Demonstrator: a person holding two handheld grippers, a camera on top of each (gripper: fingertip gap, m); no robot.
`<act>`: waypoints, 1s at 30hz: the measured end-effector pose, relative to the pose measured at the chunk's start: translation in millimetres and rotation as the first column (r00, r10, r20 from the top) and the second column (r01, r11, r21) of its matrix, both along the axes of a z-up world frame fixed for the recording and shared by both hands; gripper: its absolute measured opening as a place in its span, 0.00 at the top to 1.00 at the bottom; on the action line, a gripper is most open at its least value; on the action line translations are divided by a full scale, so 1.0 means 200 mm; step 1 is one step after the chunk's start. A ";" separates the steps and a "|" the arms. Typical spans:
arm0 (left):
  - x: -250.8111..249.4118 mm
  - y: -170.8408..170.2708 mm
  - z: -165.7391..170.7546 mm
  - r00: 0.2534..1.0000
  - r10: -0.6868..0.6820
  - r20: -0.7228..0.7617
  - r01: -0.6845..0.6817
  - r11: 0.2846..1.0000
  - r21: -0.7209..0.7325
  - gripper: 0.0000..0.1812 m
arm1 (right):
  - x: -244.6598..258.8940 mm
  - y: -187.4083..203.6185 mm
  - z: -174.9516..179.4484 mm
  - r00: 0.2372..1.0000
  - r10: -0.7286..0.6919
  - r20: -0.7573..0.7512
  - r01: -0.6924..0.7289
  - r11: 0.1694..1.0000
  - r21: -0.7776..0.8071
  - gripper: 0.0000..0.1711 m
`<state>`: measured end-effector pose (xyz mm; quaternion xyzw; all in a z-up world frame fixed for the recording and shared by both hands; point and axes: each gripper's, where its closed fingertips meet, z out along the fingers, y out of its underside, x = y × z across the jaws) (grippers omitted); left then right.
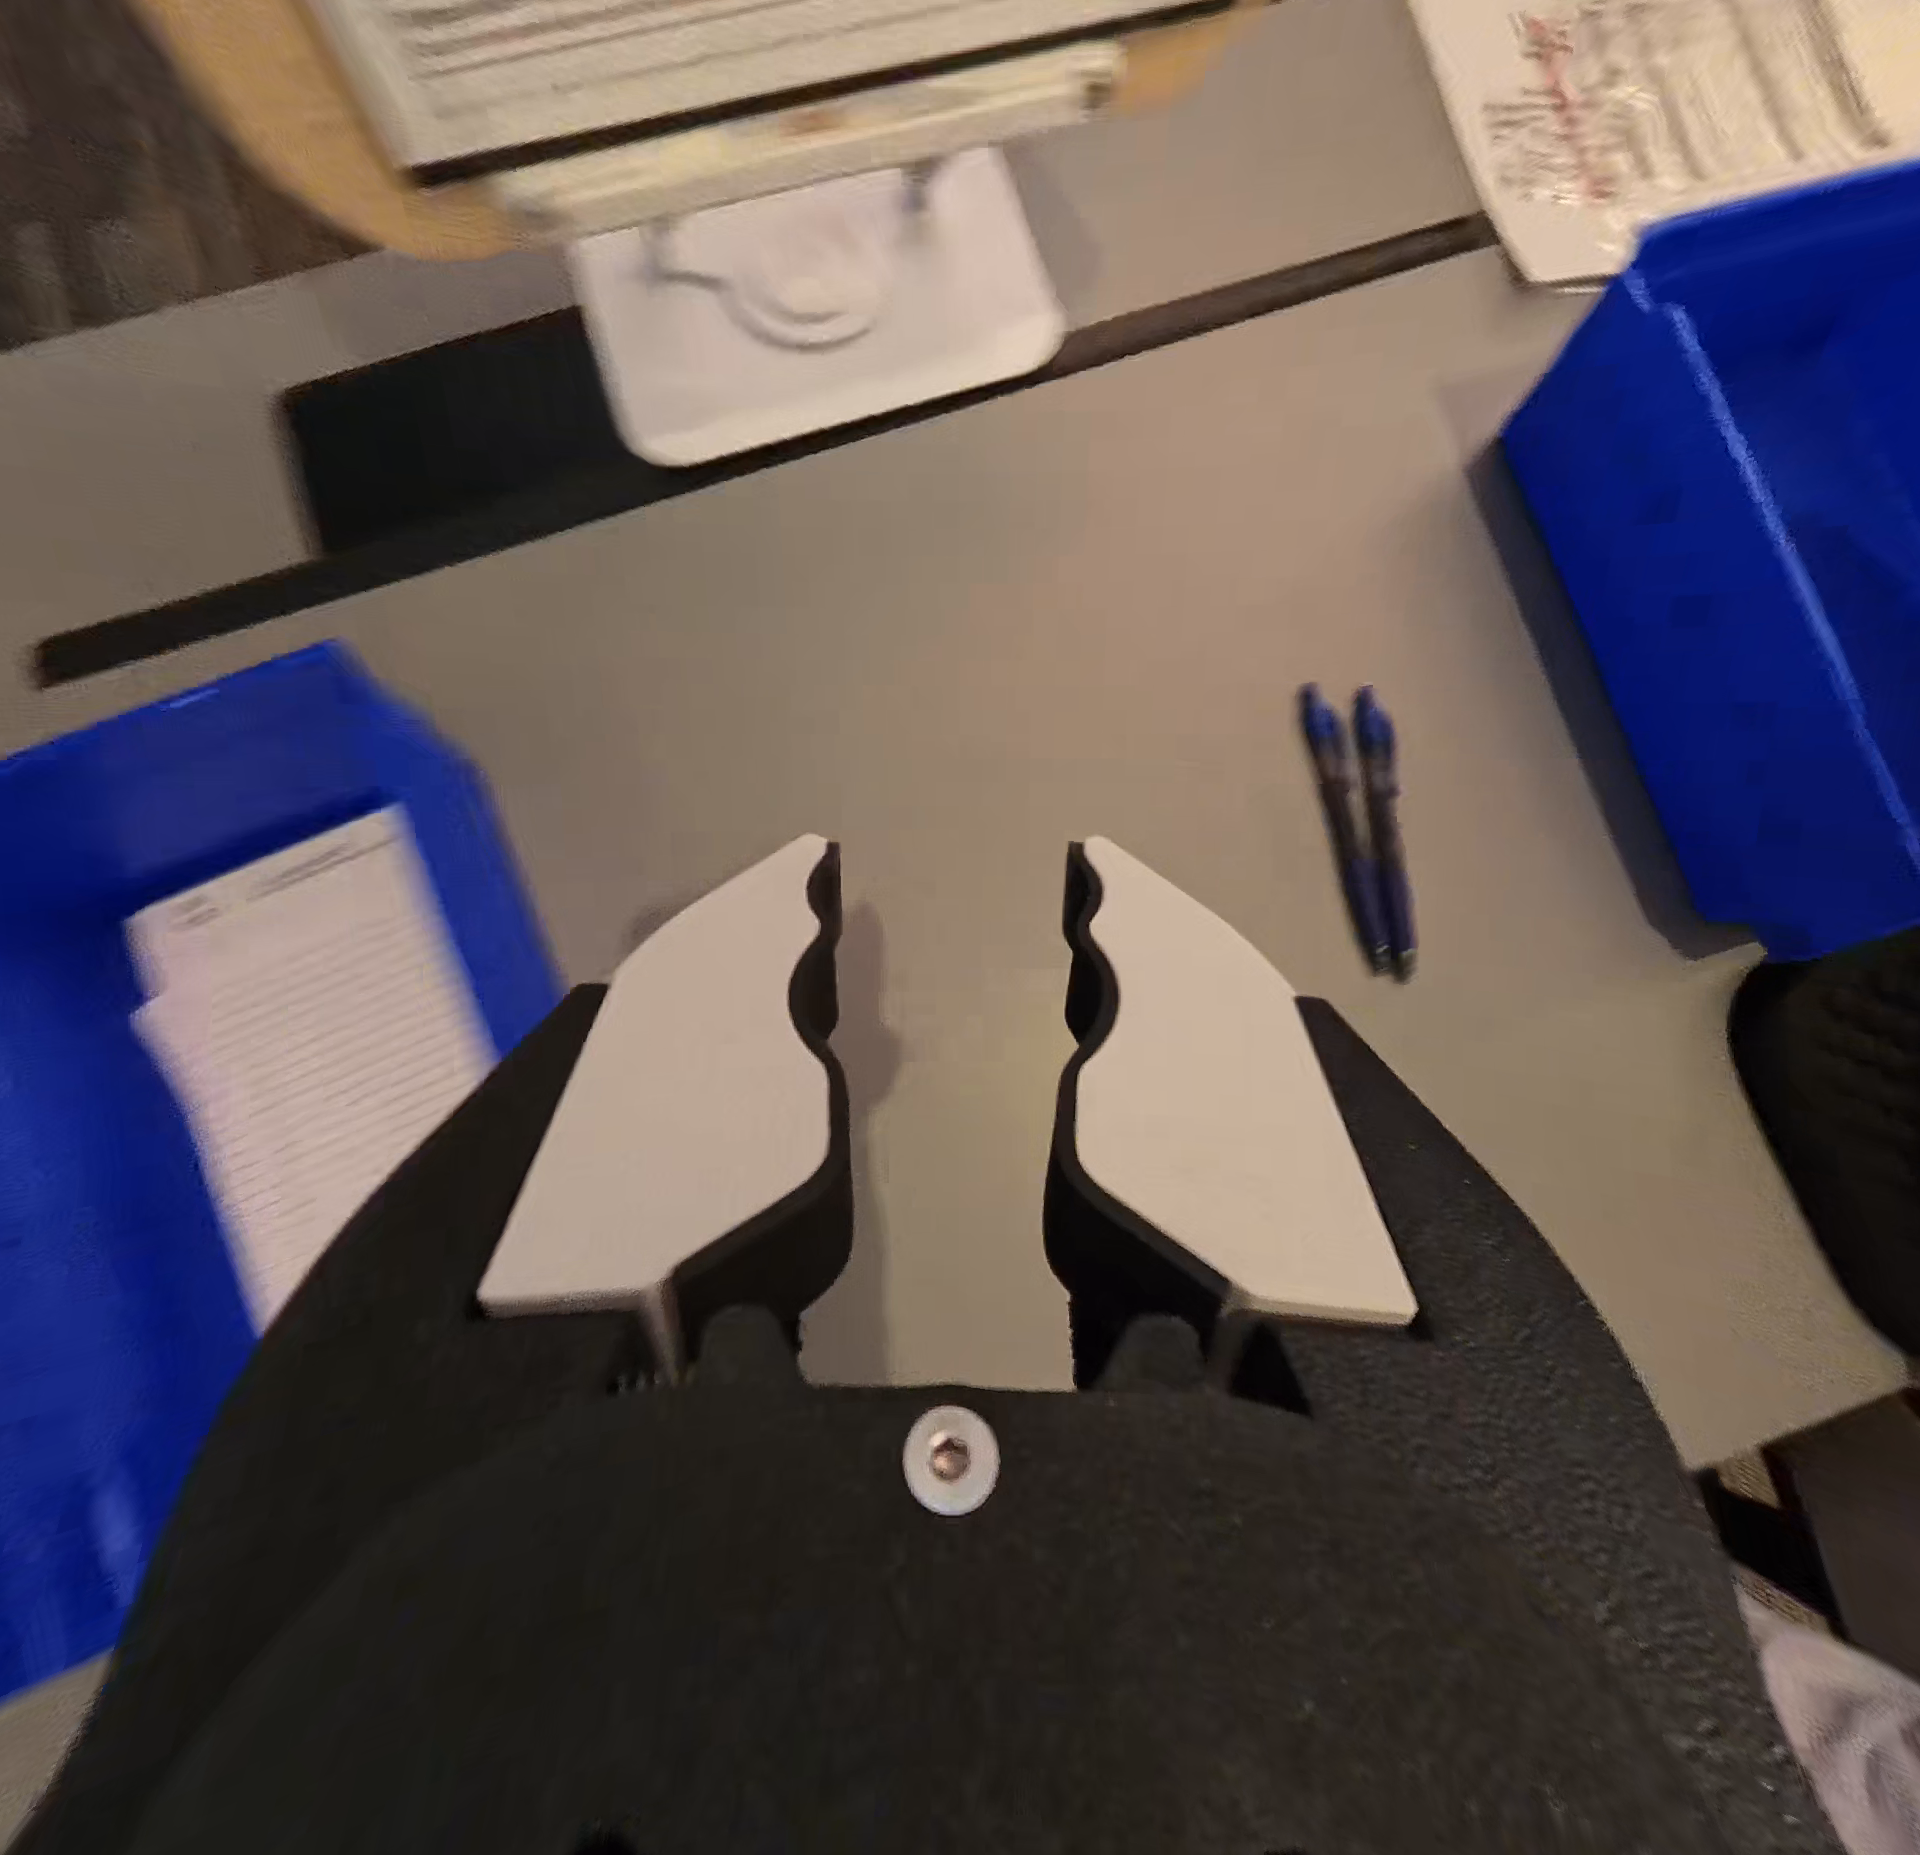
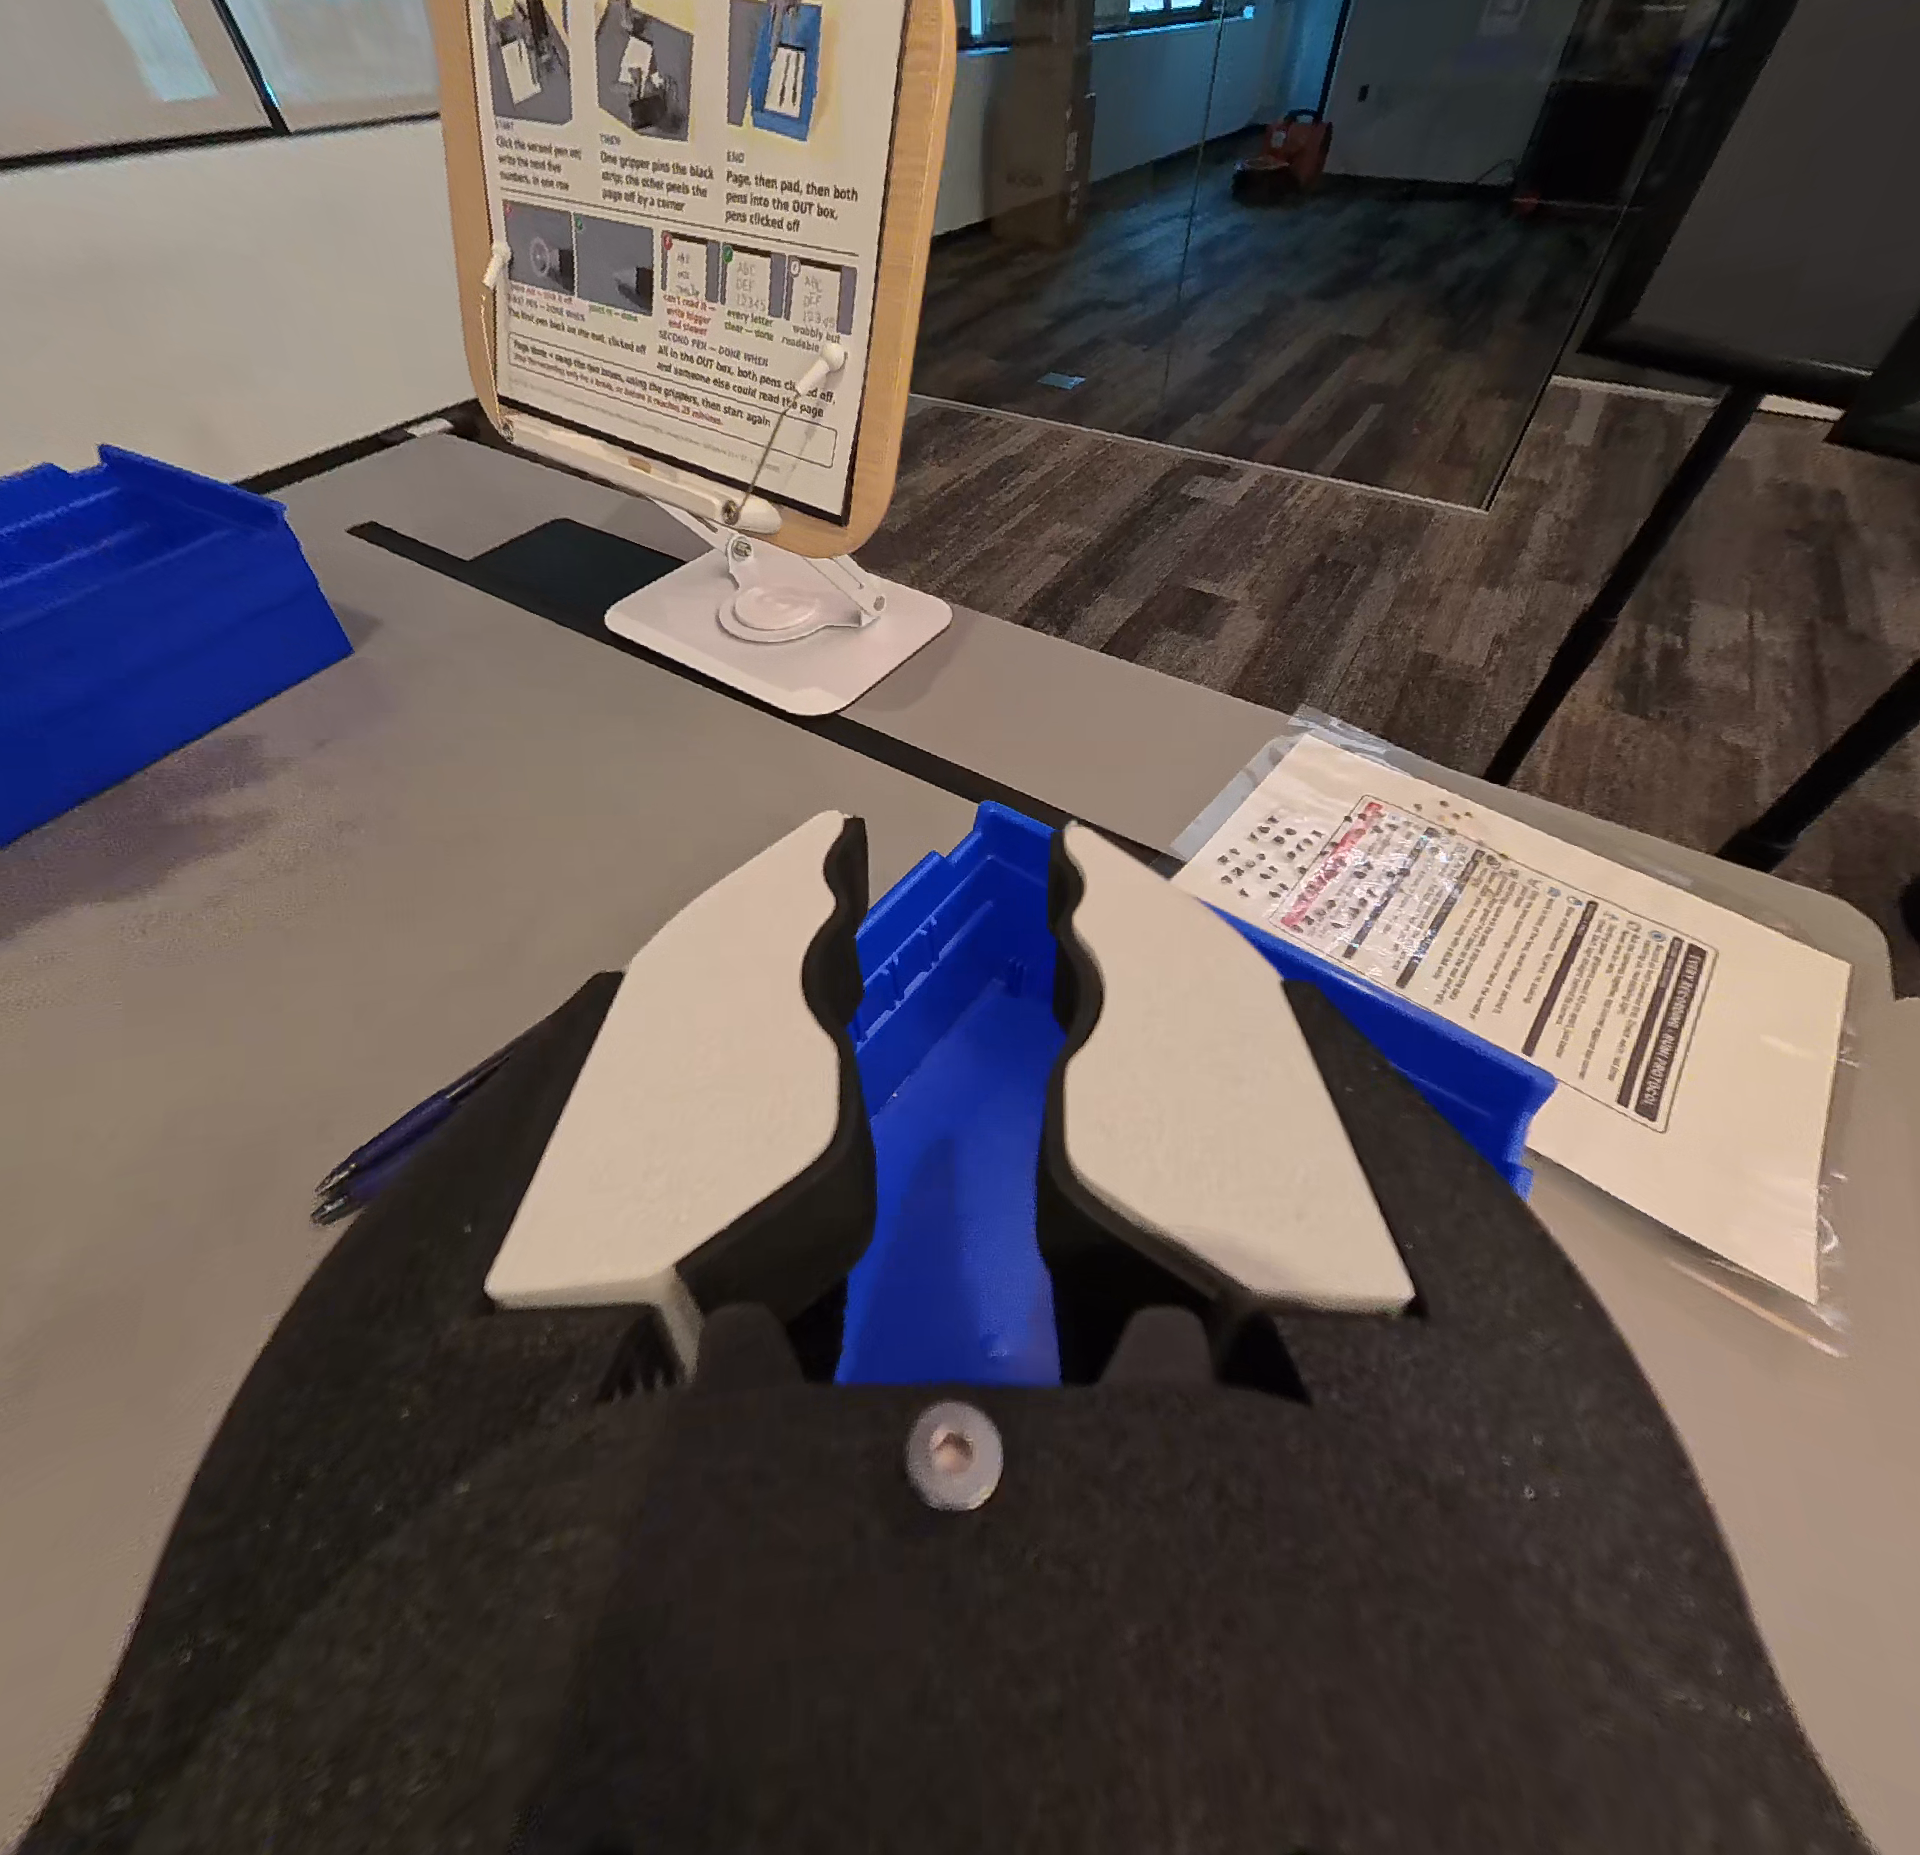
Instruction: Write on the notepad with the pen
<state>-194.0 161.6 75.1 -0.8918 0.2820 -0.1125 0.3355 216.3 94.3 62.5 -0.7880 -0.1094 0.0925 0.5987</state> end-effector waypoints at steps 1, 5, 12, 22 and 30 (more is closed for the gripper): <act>-0.16 0.03 0.03 1.000 0.020 0.006 -0.020 0.999 -0.041 0.78 | 0.00 0.00 0.00 1.000 -0.004 0.009 0.004 1.000 -0.005 0.81; -0.74 0.12 -0.19 0.988 0.124 0.093 -0.087 0.941 -0.327 0.82 | -0.03 0.01 0.01 0.999 -0.011 0.037 0.011 1.000 -0.014 0.81; -1.17 0.20 -0.70 0.862 0.425 0.275 -0.170 0.756 -0.632 0.85 | -0.12 0.06 0.01 0.992 -0.008 0.122 0.011 1.000 -0.021 0.81; -1.33 0.30 -0.91 0.924 0.381 0.035 -0.287 0.753 -0.592 0.72 | -0.15 0.11 -0.08 0.973 -0.018 0.232 0.044 0.993 -0.106 0.79; -1.36 0.41 -1.04 0.929 0.345 -0.136 -0.360 0.756 -0.547 0.68 | -0.13 0.12 -0.16 0.960 -0.025 0.279 0.074 0.984 -0.164 0.79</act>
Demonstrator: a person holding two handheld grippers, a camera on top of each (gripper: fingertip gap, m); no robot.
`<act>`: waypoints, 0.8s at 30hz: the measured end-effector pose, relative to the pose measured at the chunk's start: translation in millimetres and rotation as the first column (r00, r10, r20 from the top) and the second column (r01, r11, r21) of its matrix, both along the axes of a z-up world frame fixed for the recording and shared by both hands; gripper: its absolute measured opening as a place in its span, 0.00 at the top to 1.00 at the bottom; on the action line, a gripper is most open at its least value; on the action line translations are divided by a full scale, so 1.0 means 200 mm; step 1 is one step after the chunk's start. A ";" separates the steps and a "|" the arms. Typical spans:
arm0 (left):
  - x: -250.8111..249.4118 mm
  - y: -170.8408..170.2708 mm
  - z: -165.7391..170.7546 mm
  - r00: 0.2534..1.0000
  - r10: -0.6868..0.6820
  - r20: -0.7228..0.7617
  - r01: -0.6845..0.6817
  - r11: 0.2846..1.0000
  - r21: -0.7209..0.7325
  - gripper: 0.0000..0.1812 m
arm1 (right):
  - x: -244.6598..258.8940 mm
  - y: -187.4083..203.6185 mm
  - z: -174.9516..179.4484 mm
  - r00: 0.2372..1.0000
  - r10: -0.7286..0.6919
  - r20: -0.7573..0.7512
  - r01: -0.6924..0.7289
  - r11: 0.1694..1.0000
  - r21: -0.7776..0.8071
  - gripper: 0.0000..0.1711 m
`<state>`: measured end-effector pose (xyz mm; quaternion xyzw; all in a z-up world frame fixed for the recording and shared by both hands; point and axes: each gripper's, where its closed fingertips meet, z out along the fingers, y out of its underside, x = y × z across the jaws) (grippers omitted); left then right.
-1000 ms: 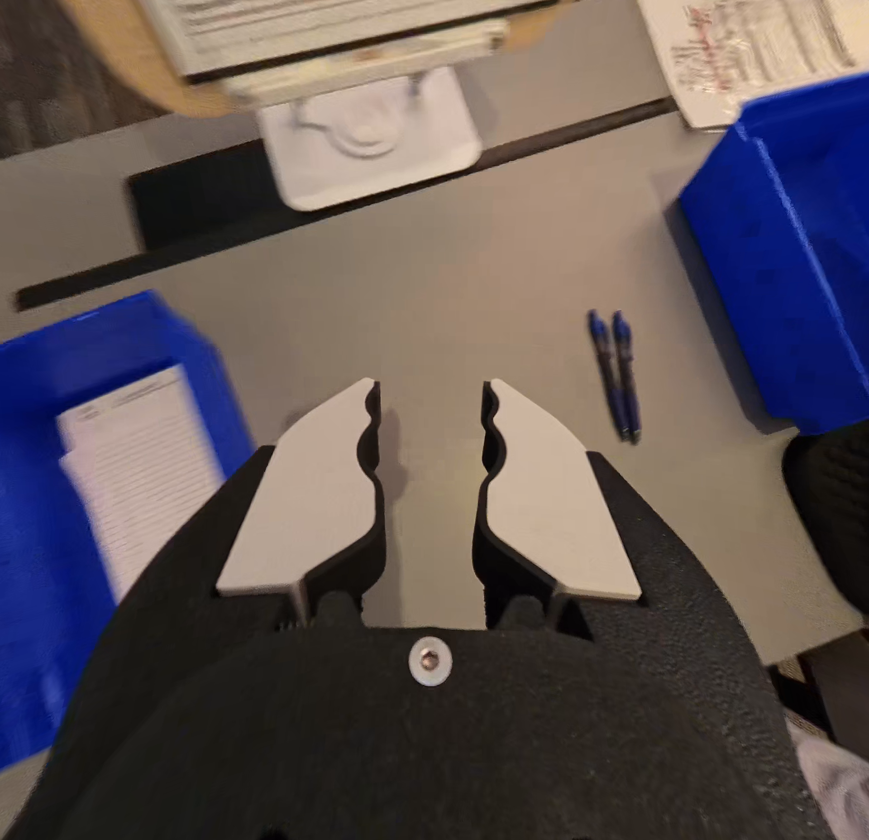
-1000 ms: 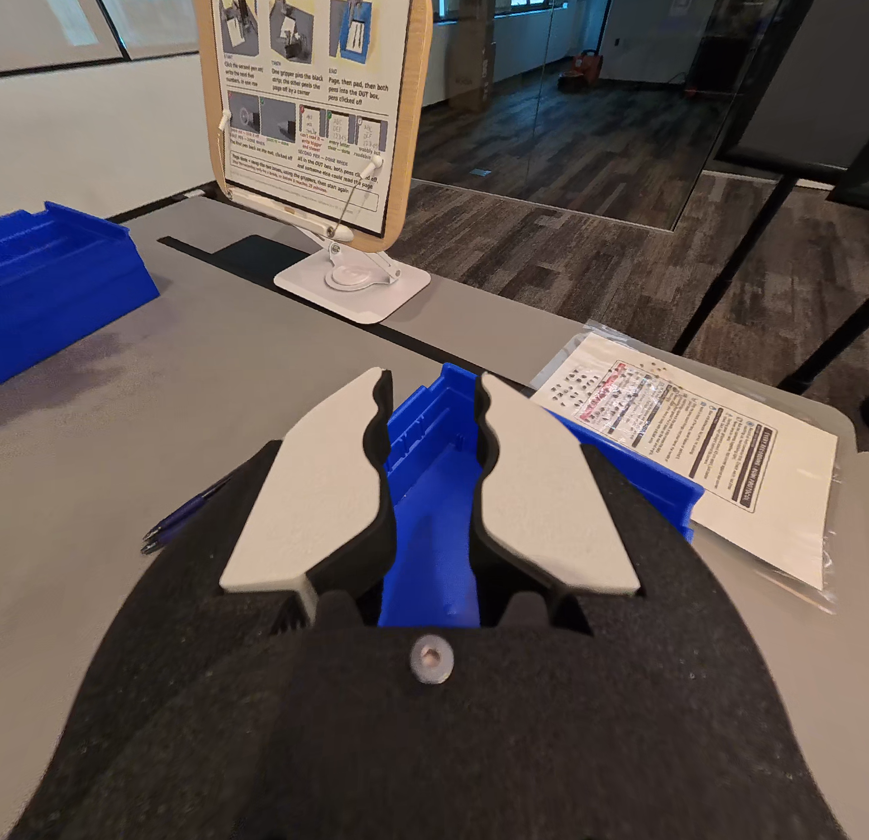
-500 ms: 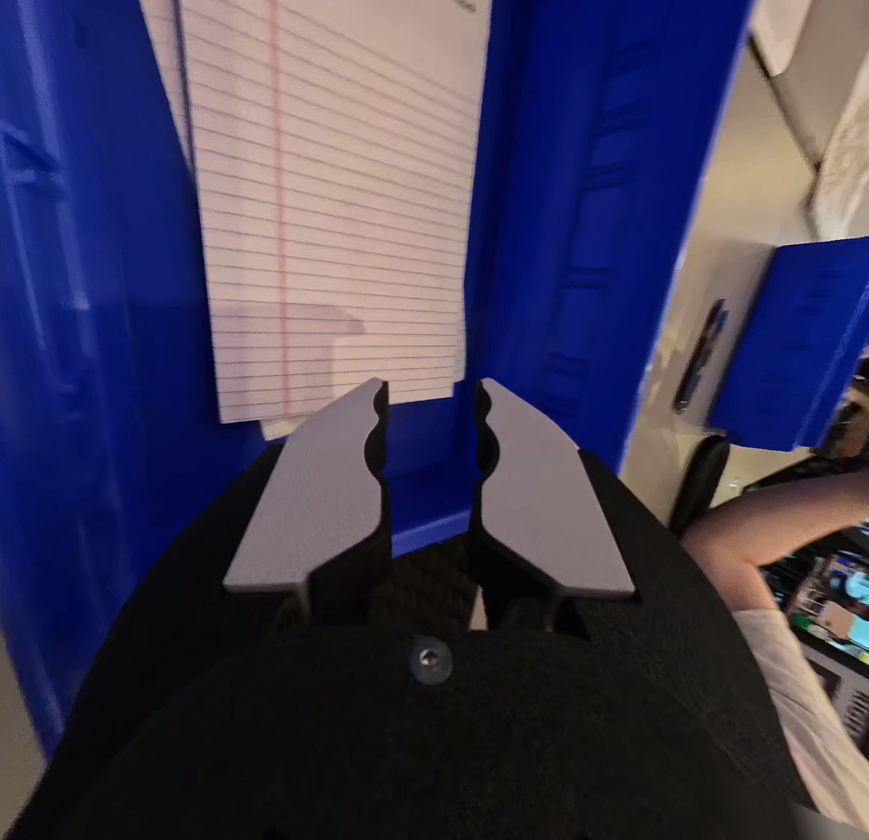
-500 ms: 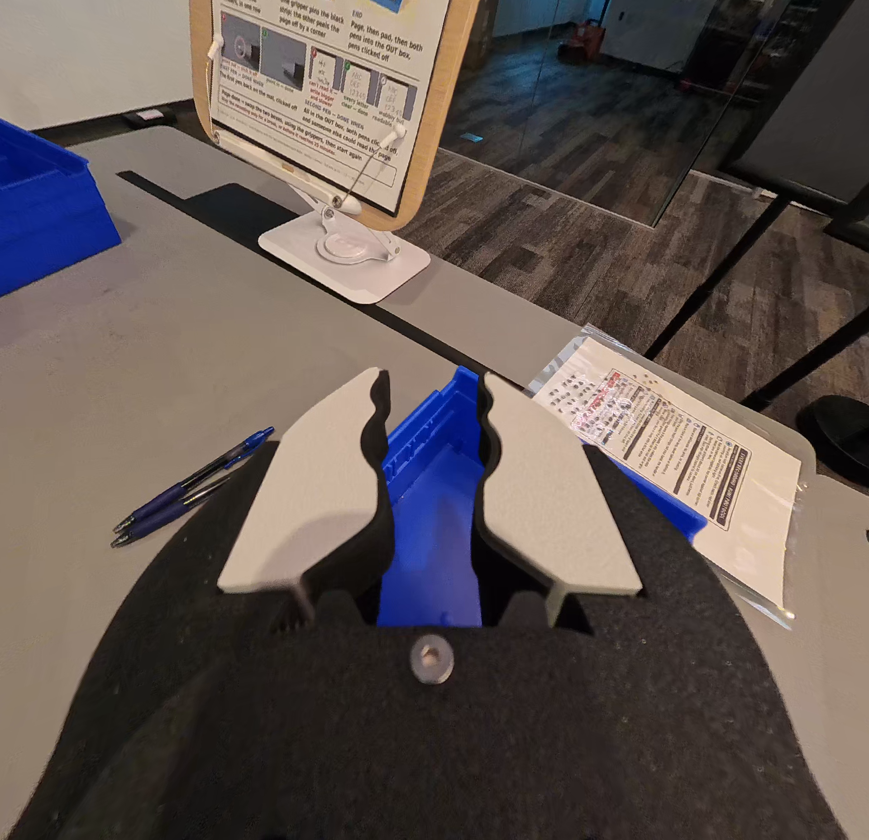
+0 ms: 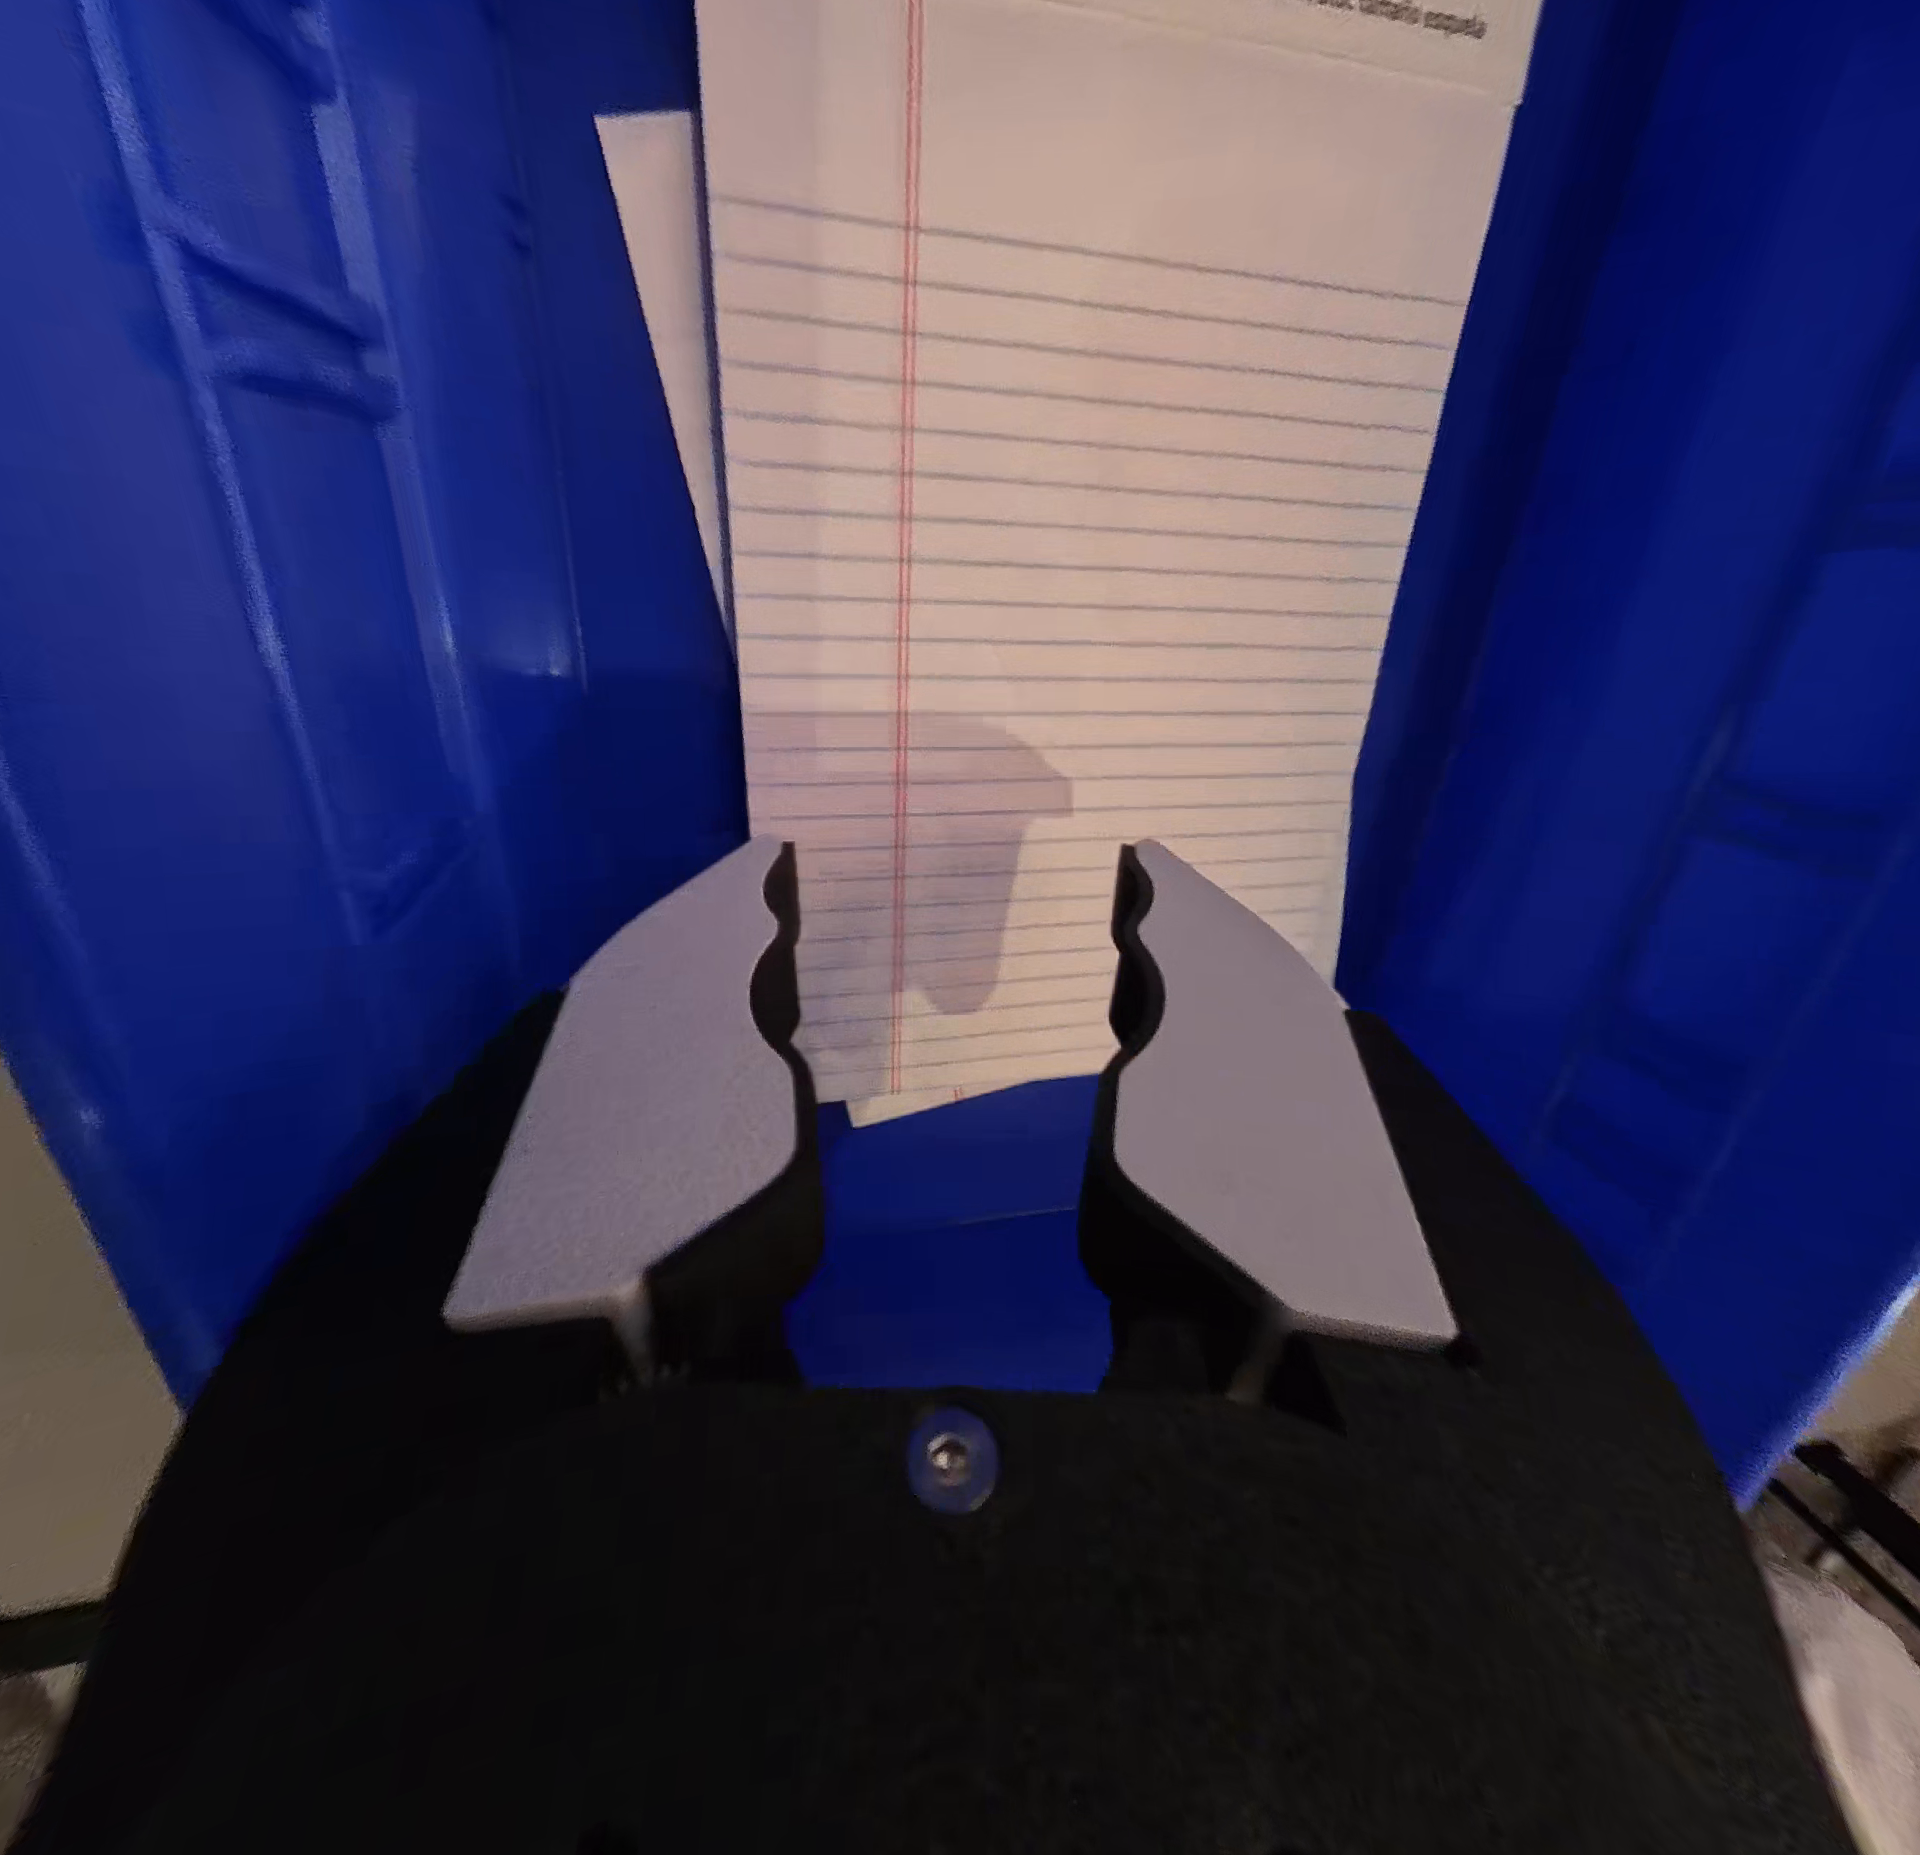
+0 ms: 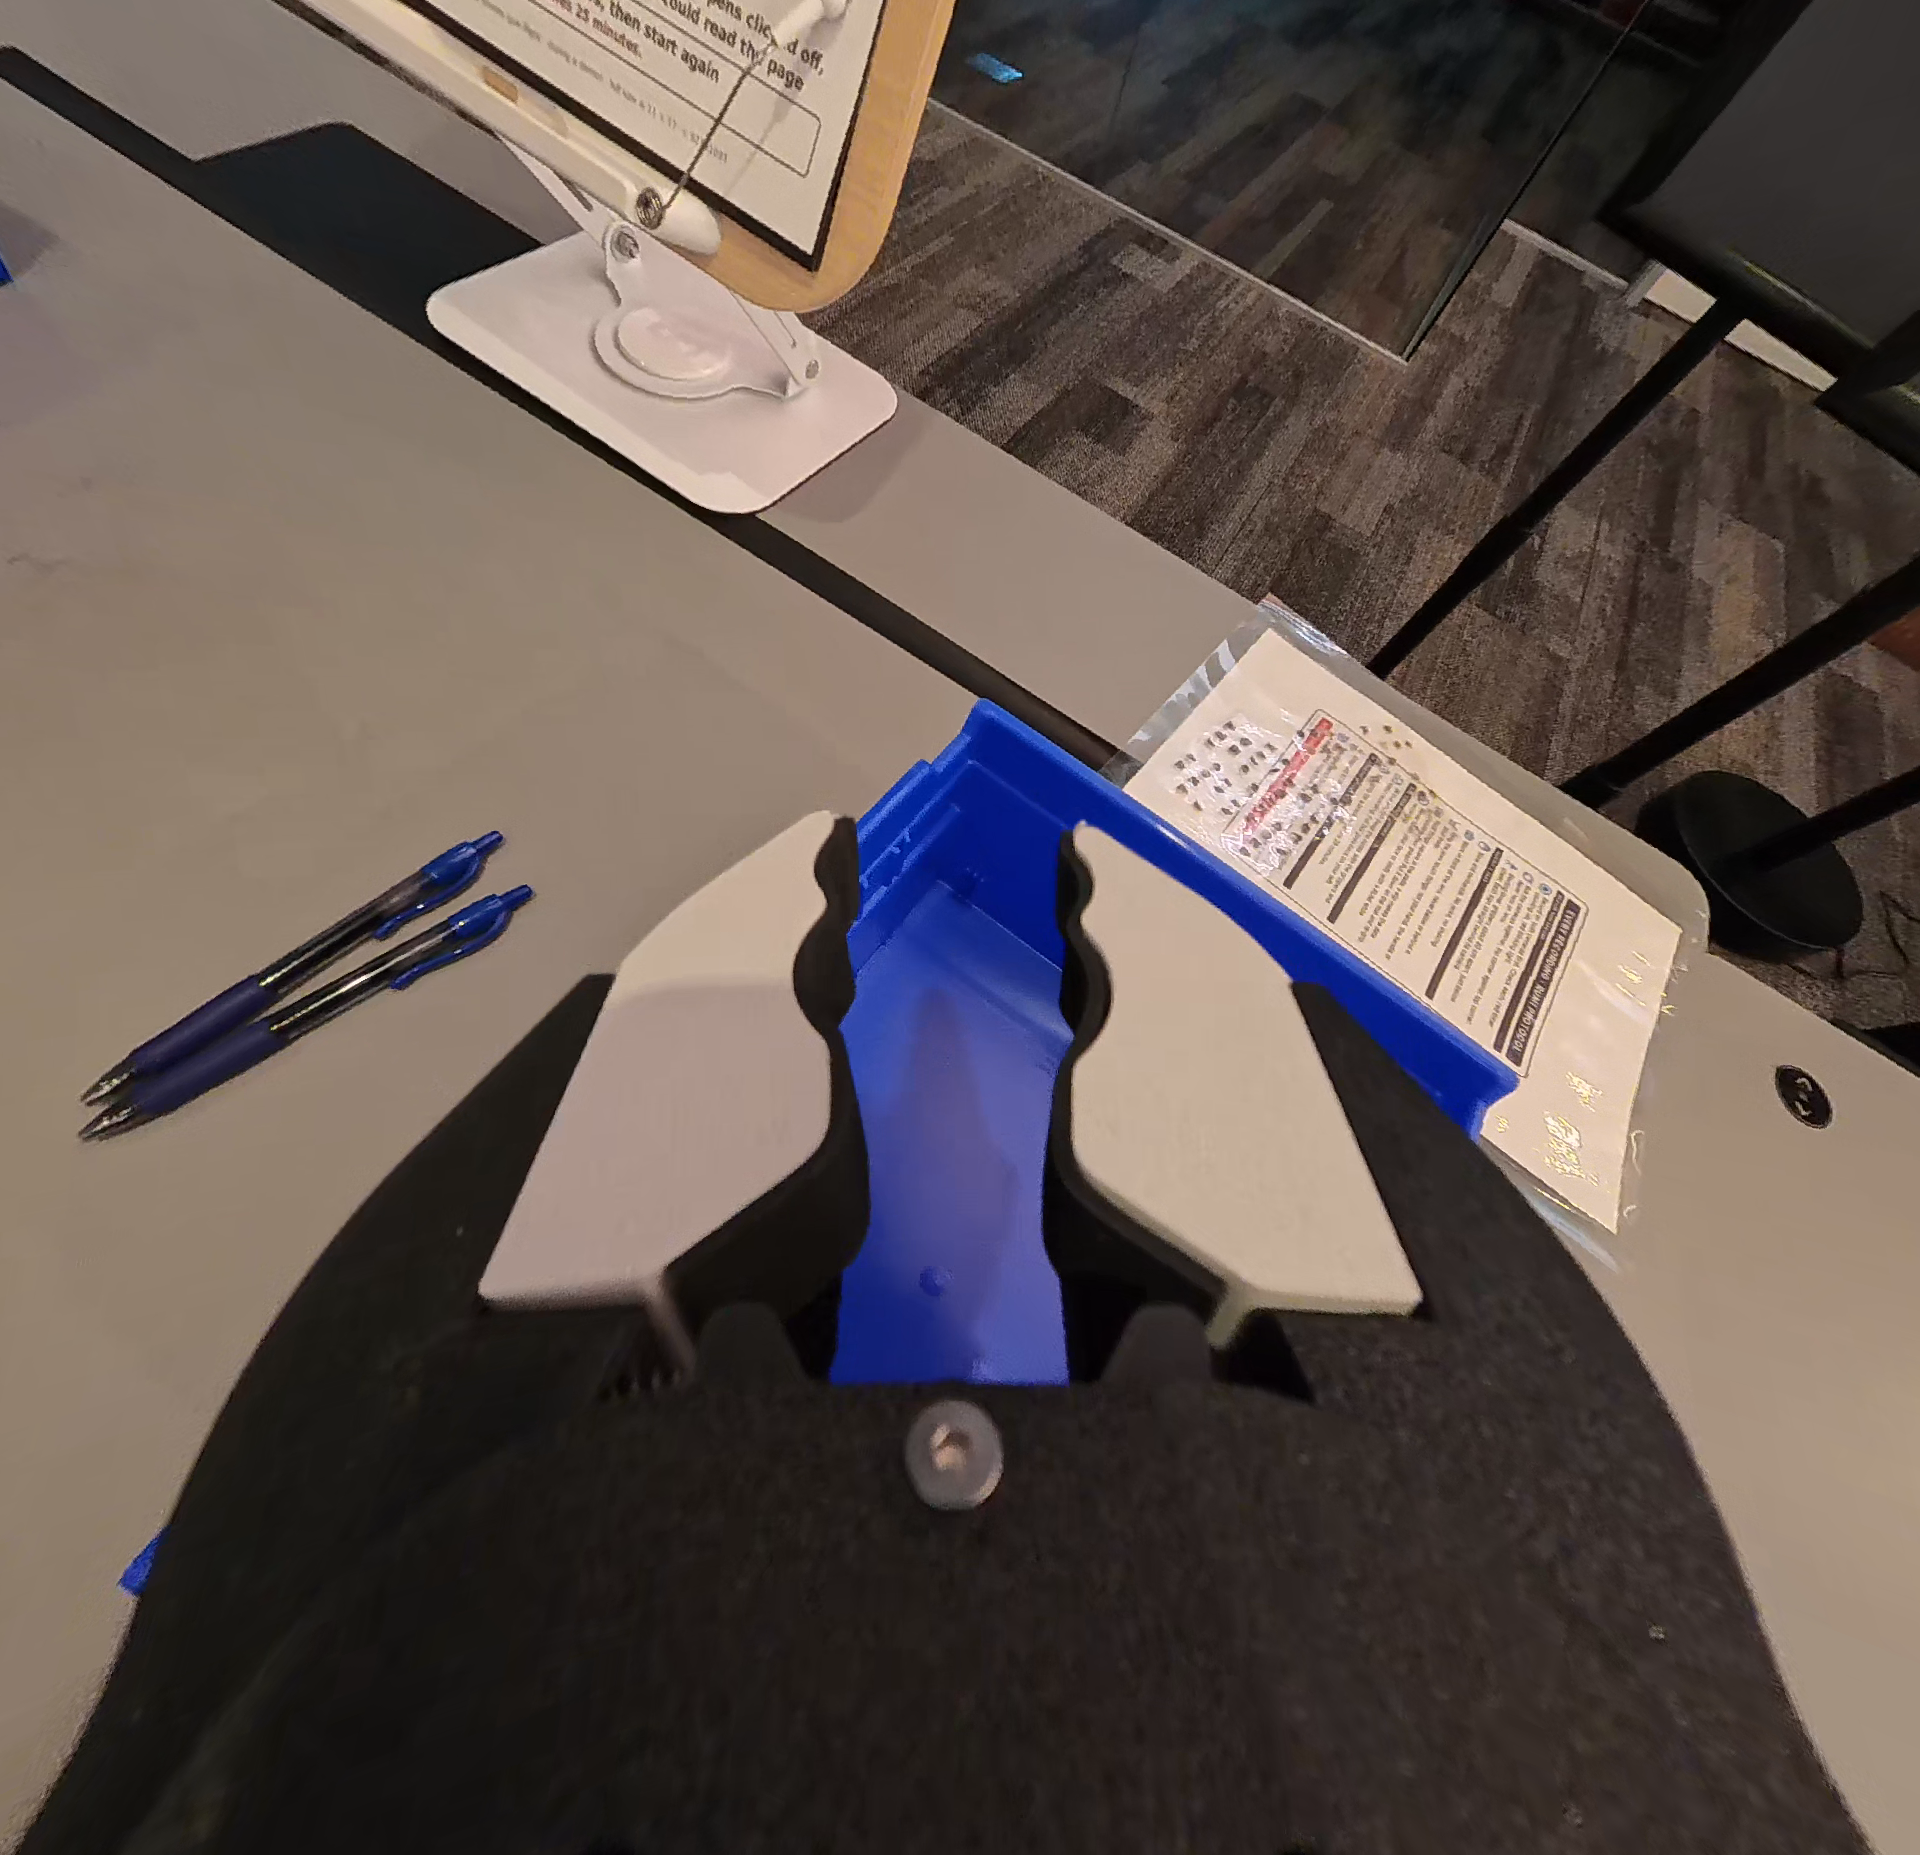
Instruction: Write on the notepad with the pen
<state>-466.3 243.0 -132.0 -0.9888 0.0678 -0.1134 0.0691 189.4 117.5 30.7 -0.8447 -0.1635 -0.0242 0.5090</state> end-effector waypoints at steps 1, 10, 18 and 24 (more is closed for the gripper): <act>-0.01 0.01 0.00 1.000 -0.003 -0.022 0.003 1.000 0.008 0.67 | 0.00 0.00 0.00 1.000 -0.001 0.002 0.001 1.000 0.000 0.79; -0.02 0.02 -0.08 0.990 -0.021 -0.141 0.020 1.000 -0.010 0.58 | 0.01 0.00 -0.02 1.000 -0.010 0.005 0.010 1.000 -0.018 0.79; -0.02 0.02 -0.09 0.988 -0.015 -0.154 0.009 0.999 -0.040 0.59 | -0.01 0.00 -0.03 1.000 0.006 0.016 -0.006 1.000 -0.024 0.79; 0.00 0.02 -0.08 0.992 -0.007 -0.129 0.000 0.999 -0.054 0.59 | -0.02 0.00 -0.01 1.000 0.014 0.025 -0.013 1.000 -0.019 0.79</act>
